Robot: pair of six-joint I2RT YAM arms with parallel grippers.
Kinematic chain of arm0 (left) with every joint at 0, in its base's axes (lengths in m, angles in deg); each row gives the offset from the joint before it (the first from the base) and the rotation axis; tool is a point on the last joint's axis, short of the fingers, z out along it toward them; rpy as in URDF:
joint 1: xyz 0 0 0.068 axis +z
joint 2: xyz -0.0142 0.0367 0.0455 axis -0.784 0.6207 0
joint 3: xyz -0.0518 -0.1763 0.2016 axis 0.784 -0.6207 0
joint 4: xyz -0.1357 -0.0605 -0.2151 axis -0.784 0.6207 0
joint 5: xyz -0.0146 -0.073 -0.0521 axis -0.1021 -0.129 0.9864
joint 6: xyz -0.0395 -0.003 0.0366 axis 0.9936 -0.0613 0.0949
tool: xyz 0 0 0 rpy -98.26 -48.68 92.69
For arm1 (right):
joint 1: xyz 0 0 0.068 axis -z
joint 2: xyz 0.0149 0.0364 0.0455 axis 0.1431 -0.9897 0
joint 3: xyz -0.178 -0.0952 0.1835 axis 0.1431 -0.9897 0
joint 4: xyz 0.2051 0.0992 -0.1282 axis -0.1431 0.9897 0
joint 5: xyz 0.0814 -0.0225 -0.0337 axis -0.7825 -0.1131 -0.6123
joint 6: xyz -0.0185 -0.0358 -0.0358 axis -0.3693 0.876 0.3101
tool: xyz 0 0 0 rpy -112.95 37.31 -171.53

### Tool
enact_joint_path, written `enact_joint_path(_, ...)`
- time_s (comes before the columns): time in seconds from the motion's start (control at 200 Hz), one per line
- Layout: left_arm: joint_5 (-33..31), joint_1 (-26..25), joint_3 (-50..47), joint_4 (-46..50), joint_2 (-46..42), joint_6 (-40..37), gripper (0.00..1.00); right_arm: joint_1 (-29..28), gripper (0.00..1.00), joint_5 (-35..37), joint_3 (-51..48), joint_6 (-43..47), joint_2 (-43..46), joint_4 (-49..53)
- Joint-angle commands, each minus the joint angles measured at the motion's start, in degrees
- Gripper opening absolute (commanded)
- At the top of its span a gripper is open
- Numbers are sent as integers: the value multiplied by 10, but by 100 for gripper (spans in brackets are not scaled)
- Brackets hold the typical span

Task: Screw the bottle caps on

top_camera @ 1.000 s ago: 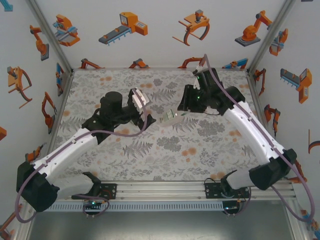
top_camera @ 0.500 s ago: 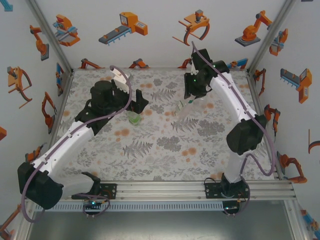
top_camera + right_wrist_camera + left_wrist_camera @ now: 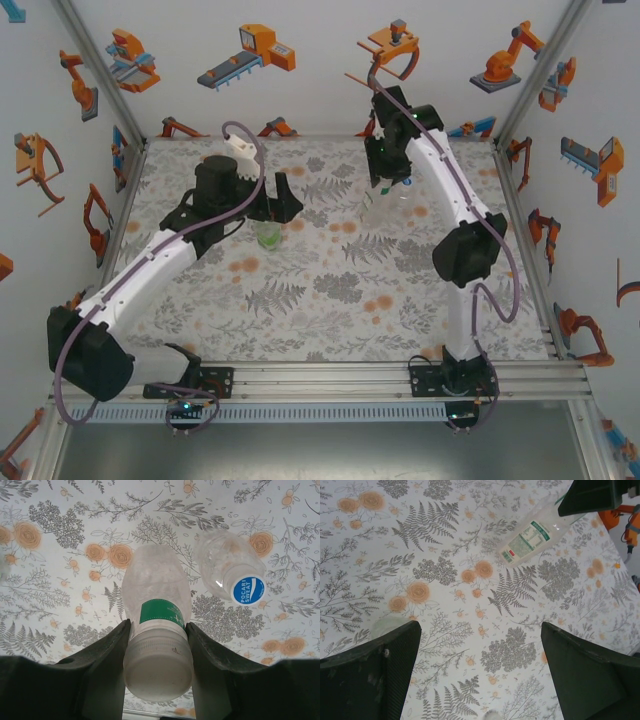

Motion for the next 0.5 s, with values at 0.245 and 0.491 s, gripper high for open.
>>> enact_joint_path(0.245, 38, 69, 40, 44, 14, 137, 97, 1, 25, 17, 20, -9, -28, 13)
enact_joint_path(0.491, 96, 97, -49, -64, -41, 110, 97, -9, 26, 30, 21, -12, -38, -7)
